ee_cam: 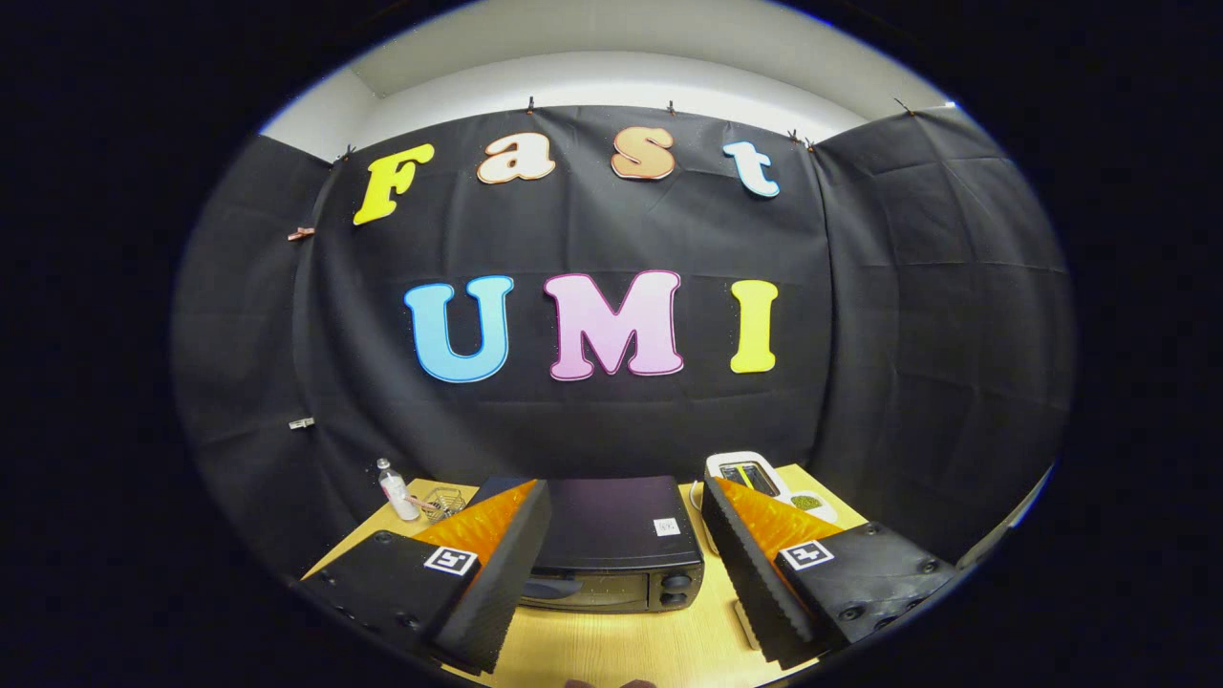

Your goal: Open the toaster oven, put the food inside, and close the toaster oven door.

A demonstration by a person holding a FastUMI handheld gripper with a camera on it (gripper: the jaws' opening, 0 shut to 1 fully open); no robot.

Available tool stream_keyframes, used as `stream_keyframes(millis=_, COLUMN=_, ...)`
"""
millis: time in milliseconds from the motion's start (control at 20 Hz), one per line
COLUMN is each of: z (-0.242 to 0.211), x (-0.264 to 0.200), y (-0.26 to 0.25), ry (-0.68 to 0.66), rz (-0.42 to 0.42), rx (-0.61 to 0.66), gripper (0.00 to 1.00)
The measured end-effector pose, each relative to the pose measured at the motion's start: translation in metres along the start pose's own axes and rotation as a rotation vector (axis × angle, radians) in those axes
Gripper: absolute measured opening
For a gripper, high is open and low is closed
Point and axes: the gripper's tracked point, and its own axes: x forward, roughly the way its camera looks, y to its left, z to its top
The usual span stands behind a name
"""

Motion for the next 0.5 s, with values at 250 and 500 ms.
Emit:
stream_keyframes(millis=250, z=-0.0025, x=0.0007, y=-0.0018, ry=0.011, rz=0.002, rx=0.002, gripper=0.99)
stream_keyframes(millis=500, z=-0.0050, x=0.0048, y=-0.0023, ry=0.017, rz=0.007, rx=0.010, gripper=0.99)
